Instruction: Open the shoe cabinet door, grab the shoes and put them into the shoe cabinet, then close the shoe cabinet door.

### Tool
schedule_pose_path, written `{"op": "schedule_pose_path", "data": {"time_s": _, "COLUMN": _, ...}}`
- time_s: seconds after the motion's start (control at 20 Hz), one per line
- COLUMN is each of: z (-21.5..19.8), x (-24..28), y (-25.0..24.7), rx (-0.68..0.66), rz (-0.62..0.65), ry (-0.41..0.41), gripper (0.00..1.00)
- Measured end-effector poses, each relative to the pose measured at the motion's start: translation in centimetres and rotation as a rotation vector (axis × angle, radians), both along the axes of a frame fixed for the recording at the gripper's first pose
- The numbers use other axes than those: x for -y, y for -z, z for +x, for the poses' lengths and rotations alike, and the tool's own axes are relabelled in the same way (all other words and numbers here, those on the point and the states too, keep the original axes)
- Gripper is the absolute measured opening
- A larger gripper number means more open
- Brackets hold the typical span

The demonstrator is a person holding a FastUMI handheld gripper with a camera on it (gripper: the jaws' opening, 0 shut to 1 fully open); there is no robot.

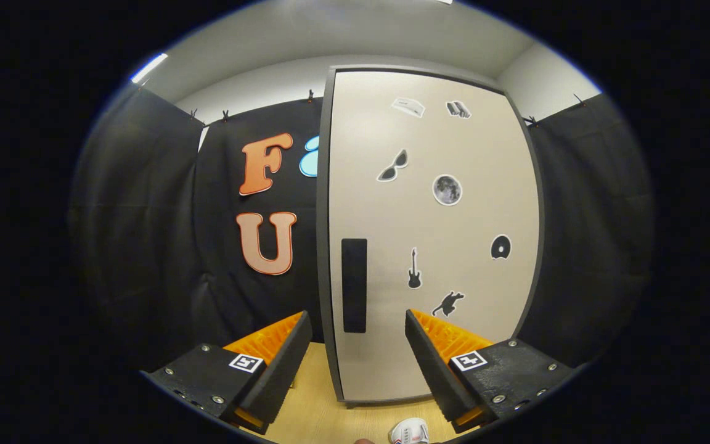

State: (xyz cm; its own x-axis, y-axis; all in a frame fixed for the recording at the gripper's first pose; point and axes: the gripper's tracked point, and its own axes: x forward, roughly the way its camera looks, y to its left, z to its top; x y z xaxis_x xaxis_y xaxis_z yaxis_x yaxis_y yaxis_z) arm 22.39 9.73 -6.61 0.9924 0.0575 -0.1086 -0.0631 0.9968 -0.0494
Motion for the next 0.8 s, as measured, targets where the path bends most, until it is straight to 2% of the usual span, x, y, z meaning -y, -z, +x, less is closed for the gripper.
{"op": "schedule_pose_path", "data": {"time_s": 0.25, "z": 4.6, "x": -0.9, "y": 0.9, "rx": -0.010, "rz": -0.013, "ry": 0.015, "gripper": 0.95}}
{"op": "schedule_pose_path", "data": {"time_s": 0.6, "z": 8.0, "x": -0.8, "y": 2.1, "rx": -0.017, "rz": -0.039, "ry": 0.045, "gripper": 0.94}}
{"op": "schedule_pose_path", "data": {"time_s": 0.7, "z": 8.2, "x": -0.5, "y": 2.4, "rx": -0.023, "rz": -0.043, "ry": 0.062, "gripper": 0.85}}
{"op": "schedule_pose_path", "data": {"time_s": 0.75, "z": 8.3, "x": -0.5, "y": 2.4, "rx": -0.024, "rz": -0.043, "ry": 0.062, "gripper": 0.70}}
{"op": "schedule_pose_path", "data": {"time_s": 0.8, "z": 8.3, "x": -0.6, "y": 2.4, "rx": -0.021, "rz": -0.039, "ry": 0.058, "gripper": 0.63}}
